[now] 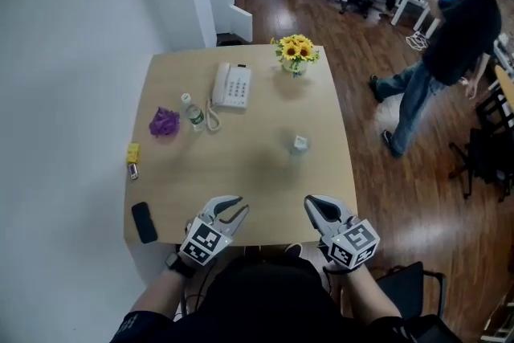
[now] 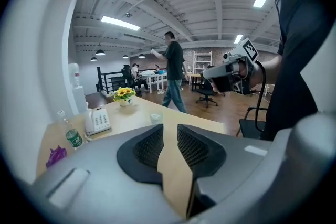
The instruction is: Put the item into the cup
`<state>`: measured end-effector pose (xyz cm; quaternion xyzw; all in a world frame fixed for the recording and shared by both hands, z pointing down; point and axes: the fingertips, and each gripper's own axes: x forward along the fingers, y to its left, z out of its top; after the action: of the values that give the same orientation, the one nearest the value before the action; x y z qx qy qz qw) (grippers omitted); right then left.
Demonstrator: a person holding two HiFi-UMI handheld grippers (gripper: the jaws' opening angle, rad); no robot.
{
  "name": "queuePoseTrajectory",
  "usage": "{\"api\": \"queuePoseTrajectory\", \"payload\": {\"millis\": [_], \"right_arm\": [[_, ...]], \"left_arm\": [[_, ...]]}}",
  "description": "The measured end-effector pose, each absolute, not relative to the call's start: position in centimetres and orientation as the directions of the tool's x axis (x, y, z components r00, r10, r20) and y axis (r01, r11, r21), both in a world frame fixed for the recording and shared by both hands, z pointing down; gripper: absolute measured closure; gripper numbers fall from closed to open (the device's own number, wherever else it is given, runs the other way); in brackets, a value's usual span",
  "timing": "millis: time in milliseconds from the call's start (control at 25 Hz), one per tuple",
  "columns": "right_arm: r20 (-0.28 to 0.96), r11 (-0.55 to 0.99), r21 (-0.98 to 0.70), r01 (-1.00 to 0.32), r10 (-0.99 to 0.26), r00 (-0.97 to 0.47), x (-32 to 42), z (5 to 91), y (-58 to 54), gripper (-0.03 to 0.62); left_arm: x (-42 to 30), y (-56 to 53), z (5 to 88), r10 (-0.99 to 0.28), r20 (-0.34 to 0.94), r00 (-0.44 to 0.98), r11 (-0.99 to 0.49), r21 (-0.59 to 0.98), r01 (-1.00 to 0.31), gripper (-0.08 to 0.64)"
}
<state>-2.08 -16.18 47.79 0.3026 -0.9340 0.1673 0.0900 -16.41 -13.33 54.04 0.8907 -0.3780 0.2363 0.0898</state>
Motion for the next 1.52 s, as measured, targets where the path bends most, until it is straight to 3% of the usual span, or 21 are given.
{"api": "queuePoseTrajectory", "payload": {"millis": [320, 680, 960, 1520], "right_arm": [[0.271, 0.758, -0.284, -0.588, -0.524, -0.807, -2.7, 47.9, -11.2, 0.584], [0.279, 0.798, -0.258, -0.544, -0.478, -0.833, 2.3, 48.0, -3.5, 0.584], [0.290, 0.790, -0.275, -0.548, -0.475, -0.831, 6.9, 49.1, 2.6, 0.584], [0.230, 0.818, -0.248, -0.520, -0.472, -0.851, 7.9, 48.0, 6.1, 0.584]], "left_arm": [[-17.7, -8.5, 53.5, -0.673, 0.452, 0.585, -0.662, -0.017, -0.749, 0.479], [-11.6, -0.8, 52.7, -0.715, 0.438, 0.544, -0.620, -0.039, -0.783, 0.476], [-7.1, 5.5, 52.3, -0.710, 0.463, 0.531, -0.614, -0.038, -0.788, 0.434], [-5.4, 8.8, 52.3, -0.689, 0.505, 0.519, -0.625, -0.051, -0.779, 0.393]]}}
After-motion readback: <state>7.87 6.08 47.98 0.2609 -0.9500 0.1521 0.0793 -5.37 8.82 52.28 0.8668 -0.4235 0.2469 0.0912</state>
